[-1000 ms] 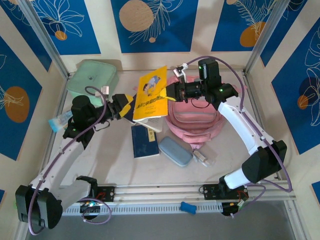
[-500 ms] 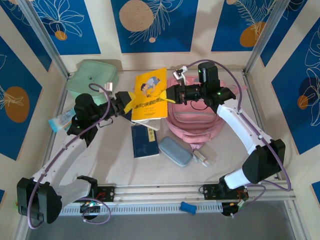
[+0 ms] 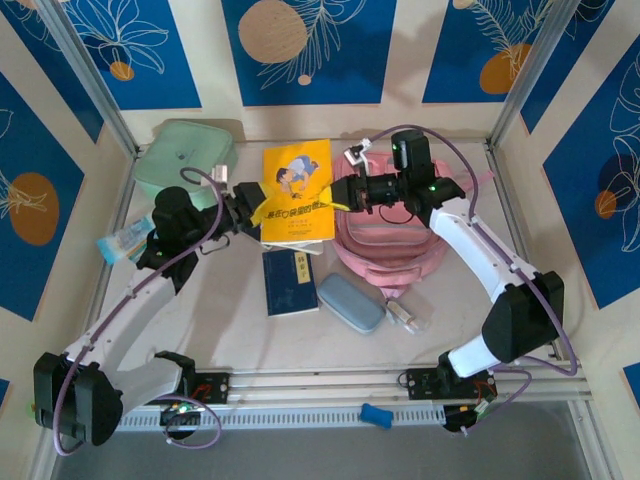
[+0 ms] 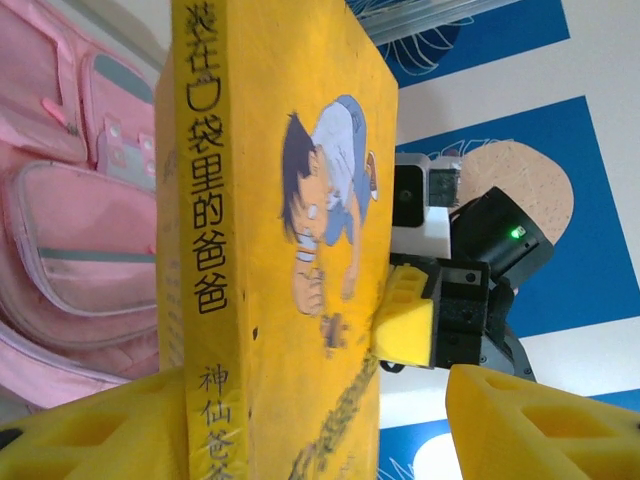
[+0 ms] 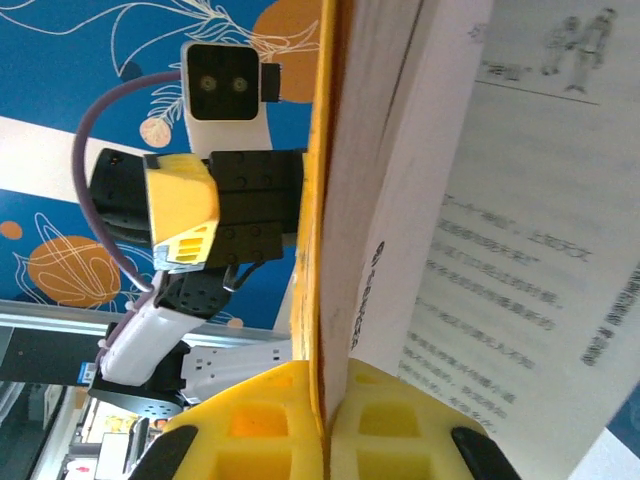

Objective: Pack the student bag
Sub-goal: Pick up the book from the middle-left of the table.

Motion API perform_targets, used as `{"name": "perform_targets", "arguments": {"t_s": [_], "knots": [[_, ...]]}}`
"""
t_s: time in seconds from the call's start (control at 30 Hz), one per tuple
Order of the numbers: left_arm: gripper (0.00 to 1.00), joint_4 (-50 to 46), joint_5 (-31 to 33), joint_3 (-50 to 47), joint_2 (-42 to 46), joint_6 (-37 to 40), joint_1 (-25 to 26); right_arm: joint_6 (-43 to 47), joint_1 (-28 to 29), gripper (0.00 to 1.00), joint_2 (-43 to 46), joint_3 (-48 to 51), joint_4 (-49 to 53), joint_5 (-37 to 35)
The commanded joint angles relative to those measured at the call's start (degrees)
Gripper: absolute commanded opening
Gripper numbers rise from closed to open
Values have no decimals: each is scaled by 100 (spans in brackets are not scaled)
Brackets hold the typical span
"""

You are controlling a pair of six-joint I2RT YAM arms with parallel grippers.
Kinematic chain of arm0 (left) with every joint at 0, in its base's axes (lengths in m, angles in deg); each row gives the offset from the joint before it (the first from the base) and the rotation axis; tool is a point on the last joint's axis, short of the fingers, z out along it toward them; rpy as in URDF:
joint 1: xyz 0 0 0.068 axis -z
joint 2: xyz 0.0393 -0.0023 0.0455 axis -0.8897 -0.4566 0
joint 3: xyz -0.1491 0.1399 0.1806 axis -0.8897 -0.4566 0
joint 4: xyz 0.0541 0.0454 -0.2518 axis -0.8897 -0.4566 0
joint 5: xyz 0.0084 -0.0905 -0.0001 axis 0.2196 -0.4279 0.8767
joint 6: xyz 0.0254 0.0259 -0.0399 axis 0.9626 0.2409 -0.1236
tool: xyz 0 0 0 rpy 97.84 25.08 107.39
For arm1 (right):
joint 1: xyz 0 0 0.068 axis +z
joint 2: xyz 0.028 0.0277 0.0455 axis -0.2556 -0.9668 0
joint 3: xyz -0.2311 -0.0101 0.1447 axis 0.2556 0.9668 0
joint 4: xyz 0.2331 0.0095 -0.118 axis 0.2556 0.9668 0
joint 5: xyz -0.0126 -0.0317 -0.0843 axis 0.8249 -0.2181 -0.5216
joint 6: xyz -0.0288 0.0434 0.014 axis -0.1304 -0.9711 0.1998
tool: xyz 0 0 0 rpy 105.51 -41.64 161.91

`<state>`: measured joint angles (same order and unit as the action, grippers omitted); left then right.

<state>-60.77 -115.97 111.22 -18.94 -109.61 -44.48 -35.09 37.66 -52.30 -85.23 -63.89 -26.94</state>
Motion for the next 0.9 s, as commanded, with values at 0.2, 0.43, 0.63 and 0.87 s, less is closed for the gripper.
{"name": "perform_targets", "arguments": {"t_s": [0.2, 0.43, 0.63, 0.87], "knots": [[44, -324, -52, 453, 71, 343, 318, 299, 181, 0, -186, -23, 230, -48], [14, -520, 93, 371, 111, 464, 327, 481, 160, 10, 3, 35, 516, -69], [0, -242, 306, 322, 93, 358, 340, 315, -152, 81, 530, 586, 783, -219], [0, 795, 749, 368, -189, -85, 707, -577, -207, 99, 736, 1105, 382, 66]]}}
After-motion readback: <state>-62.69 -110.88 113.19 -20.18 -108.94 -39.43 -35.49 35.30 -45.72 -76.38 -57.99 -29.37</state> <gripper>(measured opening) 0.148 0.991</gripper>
